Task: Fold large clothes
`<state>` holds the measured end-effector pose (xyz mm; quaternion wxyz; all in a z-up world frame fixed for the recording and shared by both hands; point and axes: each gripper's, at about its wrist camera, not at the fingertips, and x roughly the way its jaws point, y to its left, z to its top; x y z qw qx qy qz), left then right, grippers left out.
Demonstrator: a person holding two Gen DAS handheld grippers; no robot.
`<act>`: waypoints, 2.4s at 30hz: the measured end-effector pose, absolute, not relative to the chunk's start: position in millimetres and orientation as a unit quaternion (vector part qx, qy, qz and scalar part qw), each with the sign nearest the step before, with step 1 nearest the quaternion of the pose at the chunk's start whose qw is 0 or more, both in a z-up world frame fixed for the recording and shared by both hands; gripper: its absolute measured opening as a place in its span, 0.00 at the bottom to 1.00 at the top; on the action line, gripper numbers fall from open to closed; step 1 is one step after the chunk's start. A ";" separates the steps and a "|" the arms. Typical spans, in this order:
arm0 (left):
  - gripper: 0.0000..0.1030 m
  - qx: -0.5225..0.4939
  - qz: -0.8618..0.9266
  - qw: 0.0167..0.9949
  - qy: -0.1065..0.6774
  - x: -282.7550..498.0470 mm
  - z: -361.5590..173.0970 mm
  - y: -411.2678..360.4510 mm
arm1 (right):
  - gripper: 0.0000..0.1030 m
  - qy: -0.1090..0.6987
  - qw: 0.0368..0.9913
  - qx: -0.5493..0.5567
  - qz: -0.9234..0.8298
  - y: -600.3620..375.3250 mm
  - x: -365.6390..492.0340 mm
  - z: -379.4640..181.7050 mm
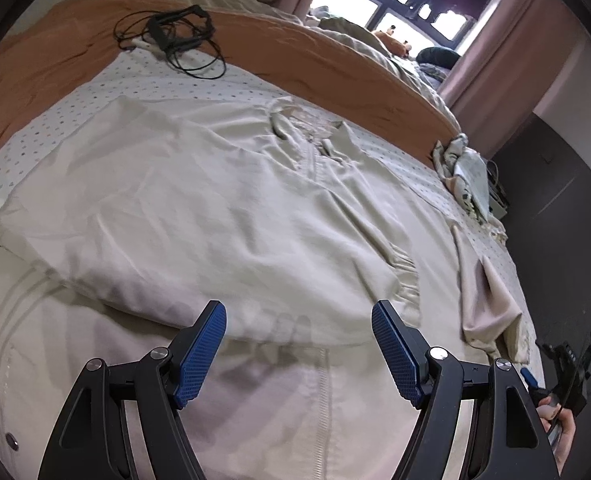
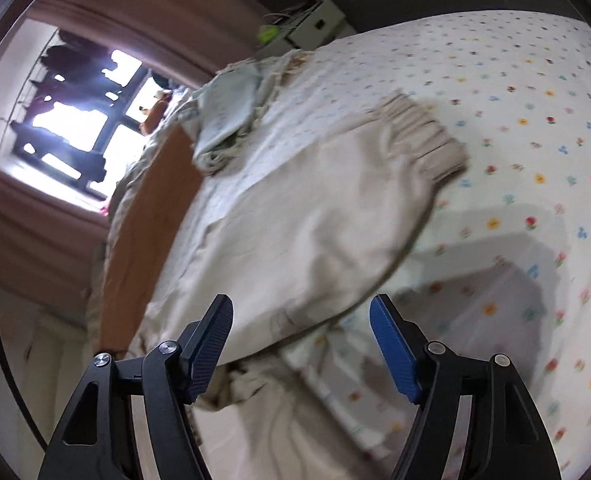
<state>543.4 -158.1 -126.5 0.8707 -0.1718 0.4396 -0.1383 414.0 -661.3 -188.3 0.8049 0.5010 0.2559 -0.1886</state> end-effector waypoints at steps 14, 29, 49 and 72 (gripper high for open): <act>0.74 -0.194 -0.125 0.854 0.466 564.1 -164.2 -144.9 | 0.32 0.239 0.792 0.508 -0.240 -701.0 420.6 -224.5; 0.74 -0.245 -0.124 0.857 0.437 554.7 -145.8 -118.2 | 0.06 0.136 0.867 0.455 -0.148 -622.2 425.3 -107.0; 0.74 -0.309 -0.084 0.855 0.407 541.7 -131.5 -63.2 | 0.05 0.137 0.916 0.367 0.086 -414.0 485.4 -24.2; 0.74 -0.278 -0.062 0.863 0.416 543.4 -131.8 -71.2 | 0.68 0.359 0.873 0.306 0.129 -336.4 546.8 -121.8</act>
